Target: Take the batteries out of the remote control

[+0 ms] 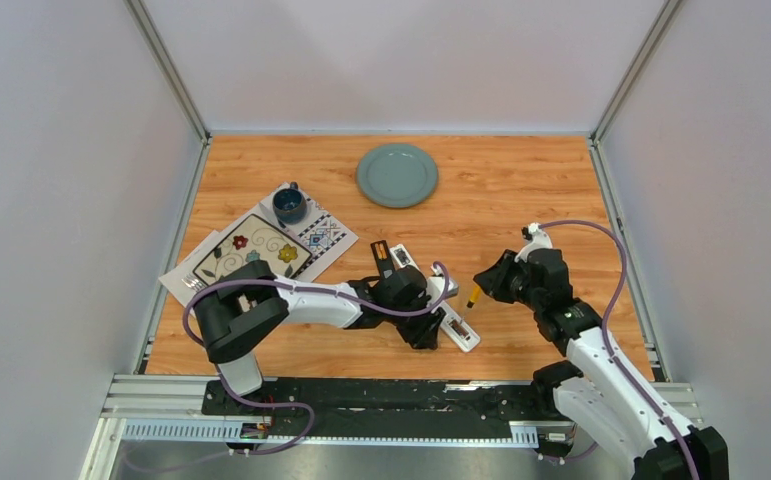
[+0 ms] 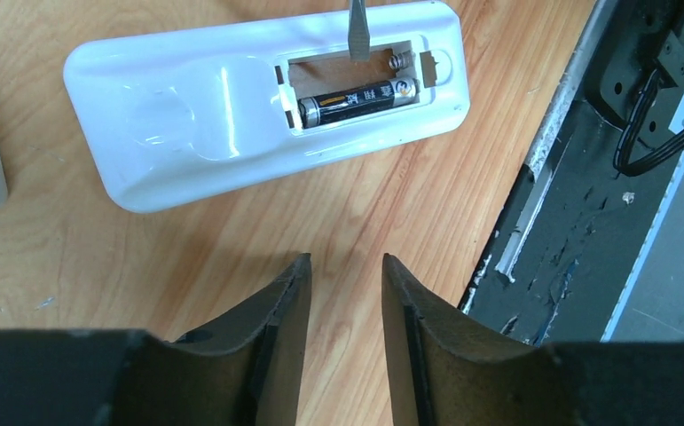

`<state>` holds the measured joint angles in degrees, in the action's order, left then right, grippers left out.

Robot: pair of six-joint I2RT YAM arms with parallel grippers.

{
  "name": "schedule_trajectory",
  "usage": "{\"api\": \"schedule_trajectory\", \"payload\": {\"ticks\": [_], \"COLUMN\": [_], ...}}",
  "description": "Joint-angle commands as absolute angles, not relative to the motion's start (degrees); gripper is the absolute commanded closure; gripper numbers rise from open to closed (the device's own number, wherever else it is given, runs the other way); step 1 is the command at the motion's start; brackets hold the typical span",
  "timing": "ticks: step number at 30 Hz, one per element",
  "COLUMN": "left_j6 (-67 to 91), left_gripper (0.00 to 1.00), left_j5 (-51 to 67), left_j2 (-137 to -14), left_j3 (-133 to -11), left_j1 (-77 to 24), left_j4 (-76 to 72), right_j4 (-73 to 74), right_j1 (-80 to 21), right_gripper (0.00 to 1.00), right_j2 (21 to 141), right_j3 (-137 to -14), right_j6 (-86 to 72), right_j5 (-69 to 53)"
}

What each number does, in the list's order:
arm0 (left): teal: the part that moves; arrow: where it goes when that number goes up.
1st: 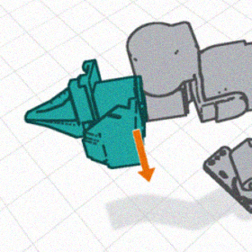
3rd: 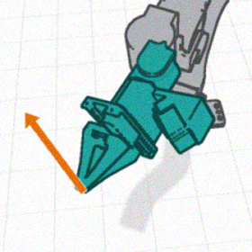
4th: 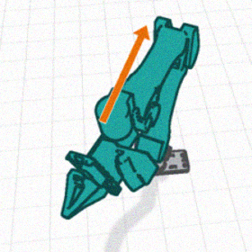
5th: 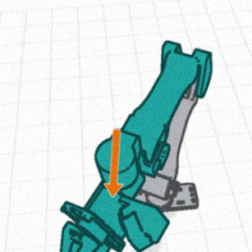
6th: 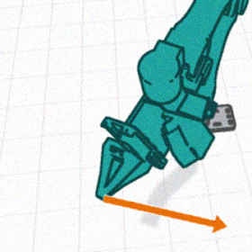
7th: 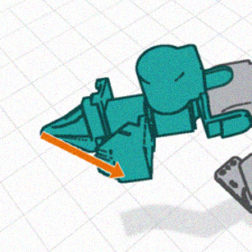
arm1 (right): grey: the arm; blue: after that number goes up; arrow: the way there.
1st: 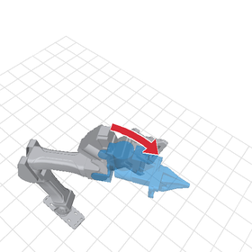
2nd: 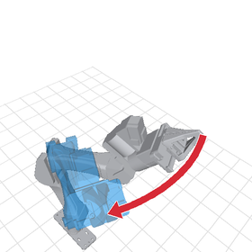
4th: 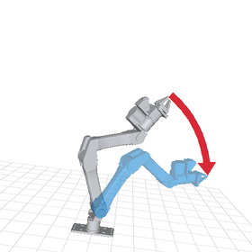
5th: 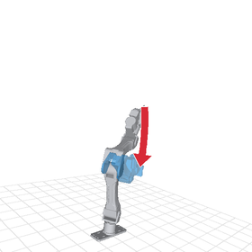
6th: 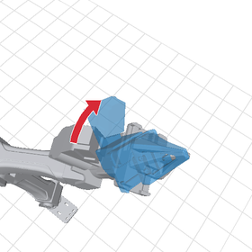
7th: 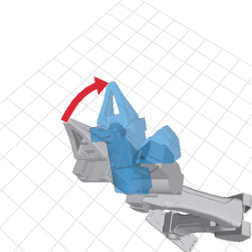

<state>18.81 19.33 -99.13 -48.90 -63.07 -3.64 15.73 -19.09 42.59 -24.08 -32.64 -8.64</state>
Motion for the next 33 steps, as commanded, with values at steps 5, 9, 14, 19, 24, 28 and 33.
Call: {"api": "schedule_trajectory", "payload": {"ticks": [5, 9, 14, 19, 24, 28, 33], "left_j6": [20.6, 20.7, 21.8, 22.6, 23.2, 24.1, 24.9], "left_gripper": [0.64, 0.66, 0.71, 0.72, 0.75, 0.79, 0.82], "left_j5": [19.4, 18.7, 18.3, 18.3, 19.8, 20.5, 20.2], "left_j2": [-104.4, -105.6, -106.5, -106.7, -107.0, -107.6, -108.4], "left_j3": [-51.4, -52.8, -52.6, -51.8, -51.5, -51.1, -51.2], "left_j1": [-62.9, -62.8, -62.1, -61.3, -61.0, -61.0, -61.0], "left_j4": [-2.6, -1.4, -1.8, -2.5, -3.4, -4.8, -5.3], "right_j4": [12.0, 11.8, 12.1, 12.3, 9.9, 5.6, 2.7], "right_j1": [-21.2, -22.8, -26.5, -29.6, -30.0, -30.0, -29.9], "right_gripper": [1.0, 1.0, 1.0, 1.0, 1.0, 1.0, 1.0], "right_j2": [45.1, 45.9, 46.0, 46.4, 47.7, 48.3, 48.7], "right_j3": [-24.2, -23.8, -23.1, -23.1, -21.9, -20.0, -18.5], "right_j6": [-30.1, -30.1, -29.8, -29.9, -32.3, -36.6, -41.1], "right_j5": [-6.9, -6.2, -2.0, 2.4, 1.5, -1.6, -3.2]}}
